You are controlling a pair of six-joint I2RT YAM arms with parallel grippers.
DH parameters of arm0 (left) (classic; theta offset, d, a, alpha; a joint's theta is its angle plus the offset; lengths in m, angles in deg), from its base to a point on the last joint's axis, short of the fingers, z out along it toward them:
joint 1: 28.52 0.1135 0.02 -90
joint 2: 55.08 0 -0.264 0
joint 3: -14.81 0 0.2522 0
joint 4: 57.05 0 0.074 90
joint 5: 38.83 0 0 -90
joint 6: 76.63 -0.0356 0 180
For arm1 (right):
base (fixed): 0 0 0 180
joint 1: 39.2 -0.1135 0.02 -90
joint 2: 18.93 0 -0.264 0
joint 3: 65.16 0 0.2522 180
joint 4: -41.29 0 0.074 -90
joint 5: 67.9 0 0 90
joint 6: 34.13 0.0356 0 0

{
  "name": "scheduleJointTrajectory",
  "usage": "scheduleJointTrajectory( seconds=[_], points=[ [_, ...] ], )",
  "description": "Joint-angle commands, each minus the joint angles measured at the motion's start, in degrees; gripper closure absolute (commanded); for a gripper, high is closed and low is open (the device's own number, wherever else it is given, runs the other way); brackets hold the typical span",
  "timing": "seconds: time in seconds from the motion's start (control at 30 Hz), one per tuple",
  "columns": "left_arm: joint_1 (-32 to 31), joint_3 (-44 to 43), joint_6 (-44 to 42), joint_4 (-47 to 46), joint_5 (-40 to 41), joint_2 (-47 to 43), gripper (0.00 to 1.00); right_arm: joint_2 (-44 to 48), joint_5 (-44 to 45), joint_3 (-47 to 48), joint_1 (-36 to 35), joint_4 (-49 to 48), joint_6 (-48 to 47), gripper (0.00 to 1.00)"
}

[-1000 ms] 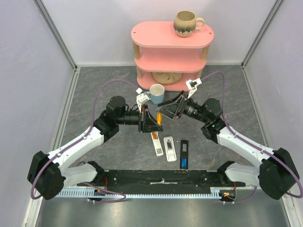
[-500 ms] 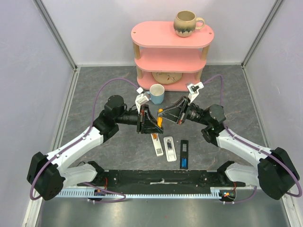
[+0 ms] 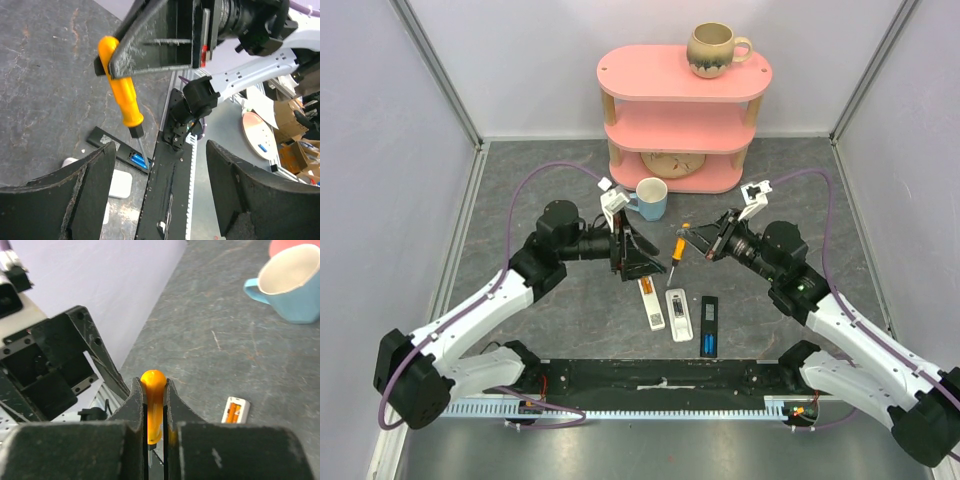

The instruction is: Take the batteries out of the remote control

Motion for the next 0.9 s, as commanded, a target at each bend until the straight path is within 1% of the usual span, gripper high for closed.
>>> scheduleJointTrajectory(
  seconds=[0.0, 0.1, 0.2, 0.27, 0.33, 0.37, 0.4, 0.47, 0.5, 0.53, 0.57, 0.6, 0.63, 0.7, 0.73, 0.77, 0.8, 0.83, 0.87],
  points=[
    [-0.78, -5.13, -1.87, 0.39, 4.8, 5.01, 0.21, 1.08, 6.29, 1.66, -0.06, 5.95, -0.23, 1.0],
    [-2.18, -6.54, -1.61, -1.1, 6.38, 8.7, 0.21, 1.17, 5.76, 1.48, 0.02, 5.33, 0.21, 1.0],
    [-3.33, -7.24, -0.38, -3.91, 6.12, 12.29, 0.22, 1.34, 5.85, 1.48, -0.06, 5.25, 0.48, 1.0],
    [-4.11, -8.11, -0.29, -4.09, 6.03, 14.06, 0.24, 1.43, 6.02, 1.4, 0.02, 5.25, 0.83, 1.0],
    [-4.64, -8.47, -0.2, -4.18, 6.12, 16.0, 0.3, 1.78, 6.11, 1.13, -0.06, 5.07, 0.92, 1.0],
    [-5.08, -8.47, -0.11, -4.88, 6.12, 16.35, 0.34, 1.96, 6.2, 0.96, 0.02, 4.98, 1.0, 1.0],
    [-5.26, -8.38, 0.06, -5.32, 5.86, 16.79, 0.47, 1.96, 6.2, 0.87, 0.02, 4.98, 1.0, 1.0],
    [-5.52, -8.12, 0.24, -6.02, 5.77, 16.71, 0.64, 1.87, 6.03, 0.69, -0.06, 4.98, 1.0, 1.0],
    [-5.53, -8.03, 0.33, -6.12, 5.68, 16.36, 0.88, 1.79, 5.85, 0.52, -0.06, 4.89, 1.0, 1.0],
    [-5.53, -7.77, 0.42, -6.12, 5.77, 16.01, 0.96, 1.7, 5.5, 0.26, -0.06, 4.63, 0.92, 1.0],
    [-5.53, -7.51, 0.42, -6.03, 6.03, 15.66, 0.98, 1.87, 5.06, -0.09, 0.02, 3.06, 0.74, 1.0],
    [-5.53, -7.33, -0.02, -5.77, 6.21, 14.52, 0.98, 1.96, 3.93, -0.97, -0.06, 2.0, 0.05, 0.97],
    [-5.53, -6.89, -0.02, -5.68, 6.12, 13.81, 0.98, 2.05, 3.39, -1.5, -0.06, -0.27, -0.05, 0.85],
    [-5.53, -6.63, -0.46, -4.54, 6.21, 12.58, 0.98, 2.14, 1.38, -2.21, 0.11, -2.04, -1.88, 0.68],
    [-5.53, -6.54, -0.64, -3.93, 6.21, 11.36, 0.98, 1.87, 0.32, -2.12, 0.02, -3.09, -2.5, 0.49],
    [-5.53, -6.54, -0.81, -3.14, 6.21, 10.65, 0.98, 1.26, -1.25, -2.03, 0.11, -4.32, -3.47, 0.35],
    [-5.53, -6.45, -1.07, -2.17, 6.12, 10.12, 0.98, 0.74, -7.54, -2.38, 0.2, -6.77, -4.09, 0.24],
    [-5.53, -6.28, -1.16, -2.07, 5.95, 8.81, 0.98, -0.05, -10.38, -2.3, 0.63, -11.15, -4.09, 0.13],
    [-5.53, -6.01, -1.08, -2.16, 5.16, 8.36, 0.98, -1.89, -12.67, -2.12, 0.64, -12.93, -3.48, 0.1]
  ],
)
